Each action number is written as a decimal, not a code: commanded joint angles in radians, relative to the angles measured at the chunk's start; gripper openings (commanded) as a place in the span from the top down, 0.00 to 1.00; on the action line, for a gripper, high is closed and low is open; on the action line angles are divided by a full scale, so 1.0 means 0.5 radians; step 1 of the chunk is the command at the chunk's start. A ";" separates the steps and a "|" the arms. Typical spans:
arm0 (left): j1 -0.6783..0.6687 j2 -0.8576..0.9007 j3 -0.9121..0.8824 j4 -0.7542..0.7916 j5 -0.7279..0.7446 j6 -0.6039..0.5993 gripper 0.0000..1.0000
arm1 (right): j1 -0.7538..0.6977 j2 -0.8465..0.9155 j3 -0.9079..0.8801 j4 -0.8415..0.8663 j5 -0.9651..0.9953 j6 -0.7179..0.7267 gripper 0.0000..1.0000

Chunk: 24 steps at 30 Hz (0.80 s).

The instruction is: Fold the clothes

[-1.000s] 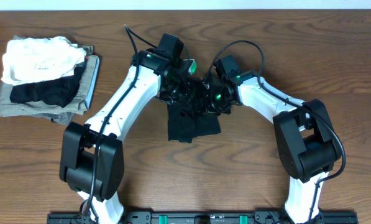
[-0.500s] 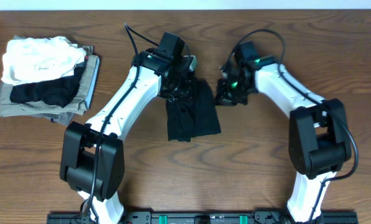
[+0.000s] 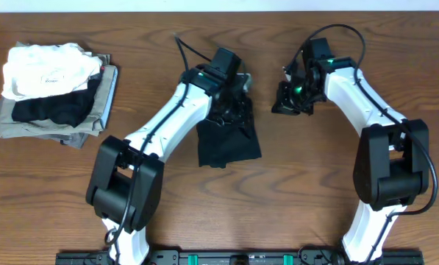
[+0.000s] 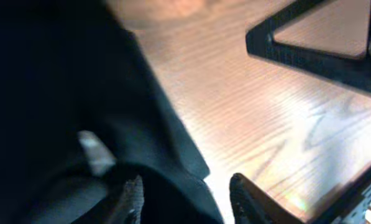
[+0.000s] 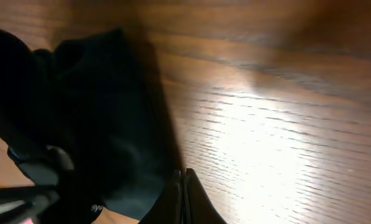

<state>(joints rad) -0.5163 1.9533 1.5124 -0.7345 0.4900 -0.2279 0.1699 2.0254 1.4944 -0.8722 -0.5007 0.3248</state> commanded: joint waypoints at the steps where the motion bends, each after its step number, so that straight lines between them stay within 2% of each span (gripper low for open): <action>1: -0.041 0.014 -0.022 -0.008 -0.002 -0.021 0.50 | -0.068 -0.050 0.057 -0.030 -0.002 -0.055 0.98; 8: -0.014 -0.227 0.047 -0.153 -0.003 -0.018 0.50 | -0.145 -0.050 0.195 -0.211 -0.031 -0.169 0.98; 13: 0.130 -0.567 0.047 -0.233 -0.026 -0.021 0.46 | -0.111 -0.050 0.239 -0.224 -0.317 -0.280 0.94; 16: 0.300 -0.748 0.047 -0.323 -0.138 -0.021 0.38 | -0.050 -0.050 0.239 -0.220 -0.432 -0.327 0.81; 18: 0.431 -0.820 0.047 -0.405 -0.247 -0.021 0.37 | 0.010 -0.050 0.239 -0.214 -0.426 -0.338 0.66; 19: 0.491 -0.838 0.047 -0.449 -0.275 -0.021 0.37 | 0.039 -0.050 0.239 -0.211 -0.425 -0.355 0.55; 20: 0.554 -0.841 0.047 -0.495 -0.273 -0.020 0.37 | 0.072 -0.049 0.239 -0.209 -0.404 -0.354 0.50; 24: 0.717 -0.817 0.014 -0.627 -0.274 -0.018 0.36 | 0.189 -0.048 0.237 -0.206 -0.266 -0.333 0.42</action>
<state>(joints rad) -0.1955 1.5131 1.5372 -1.0260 0.3847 -0.2386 0.2207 2.0254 1.5959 -0.9760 -0.6544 0.1711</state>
